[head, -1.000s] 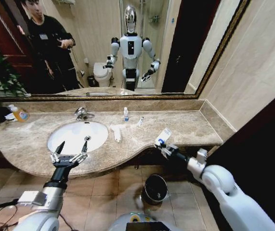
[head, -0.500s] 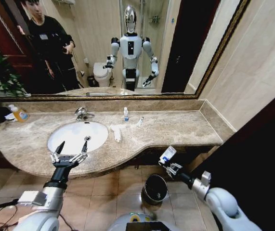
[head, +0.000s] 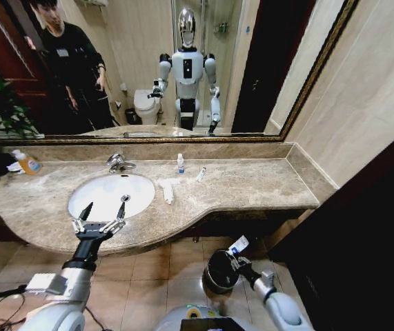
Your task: Pick up the trash from the sink and place it in the trash bin.
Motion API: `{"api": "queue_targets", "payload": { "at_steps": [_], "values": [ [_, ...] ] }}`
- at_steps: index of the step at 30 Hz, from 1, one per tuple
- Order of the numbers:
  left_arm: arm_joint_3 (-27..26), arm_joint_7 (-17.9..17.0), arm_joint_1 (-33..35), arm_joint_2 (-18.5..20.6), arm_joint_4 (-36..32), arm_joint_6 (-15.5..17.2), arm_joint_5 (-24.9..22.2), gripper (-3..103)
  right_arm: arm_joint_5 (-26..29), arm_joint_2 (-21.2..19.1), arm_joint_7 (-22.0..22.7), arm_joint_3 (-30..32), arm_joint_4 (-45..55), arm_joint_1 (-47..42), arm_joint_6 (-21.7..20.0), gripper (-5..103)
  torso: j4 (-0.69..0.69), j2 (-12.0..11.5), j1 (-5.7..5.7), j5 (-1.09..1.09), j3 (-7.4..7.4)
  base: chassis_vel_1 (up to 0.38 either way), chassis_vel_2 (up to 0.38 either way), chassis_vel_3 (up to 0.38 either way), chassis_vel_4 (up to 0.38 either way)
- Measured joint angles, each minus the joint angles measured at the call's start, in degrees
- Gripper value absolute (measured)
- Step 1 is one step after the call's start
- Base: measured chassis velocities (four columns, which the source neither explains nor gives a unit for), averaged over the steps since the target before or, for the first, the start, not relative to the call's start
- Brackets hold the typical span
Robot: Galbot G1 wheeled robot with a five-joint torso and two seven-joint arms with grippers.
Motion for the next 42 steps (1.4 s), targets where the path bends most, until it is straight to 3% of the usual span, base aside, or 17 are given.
{"api": "queue_targets", "payload": {
  "at_steps": [11,13,16,18,22,24,33,42],
  "values": [
    [0.00,0.00,0.00,0.00,0.00,0.00,0.00,100,-5.46,1.72,2.97,-1.29,-6.27,2.44,2.00,19,0.00,0.00,0.00,0.02,0.00,0.000,0.000,0.000,0.000],
    [0.00,0.00,0.00,0.00,0.00,0.00,0.00,100,-5.72,1.91,3.24,-1.32,-6.69,2.53,2.37,23,0.00,0.00,0.00,0.01,0.00,0.000,0.000,0.000,0.000],
    [0.00,0.00,0.00,0.00,0.00,0.00,0.00,100,-5.96,2.72,3.98,-1.21,-7.00,2.67,2.78,39,0.00,0.00,0.00,0.02,0.00,0.000,0.000,0.000,0.000],
    [0.00,0.00,0.00,0.00,0.00,0.00,0.00,100,-5.97,2.84,4.14,-1.19,-6.99,2.65,2.82,39,0.00,0.00,0.00,0.02,0.00,0.000,0.000,0.000,0.000],
    [0.00,0.00,0.00,0.00,0.00,0.00,0.00,100,-5.97,2.86,4.68,-1.13,-6.29,2.52,2.90,61,0.00,0.00,0.00,0.02,0.00,0.000,0.000,0.000,0.000],
    [0.00,0.00,0.00,0.00,0.00,0.00,0.00,100,-5.95,2.83,4.75,-1.11,-6.17,2.51,2.90,61,0.00,0.00,0.00,0.02,0.00,0.000,0.000,0.000,0.000],
    [0.00,0.00,0.00,0.00,0.00,0.00,0.00,100,-5.70,2.50,4.97,-1.00,-5.51,2.12,2.91,97,0.00,0.00,0.00,0.02,0.00,0.000,0.000,0.000,0.000],
    [0.00,0.00,0.00,0.00,0.00,0.00,0.00,100,-5.57,2.18,5.02,-1.02,-4.67,1.72,2.60,100,0.00,0.00,0.00,0.02,0.00,0.000,0.000,0.000,0.000]
  ]
}}
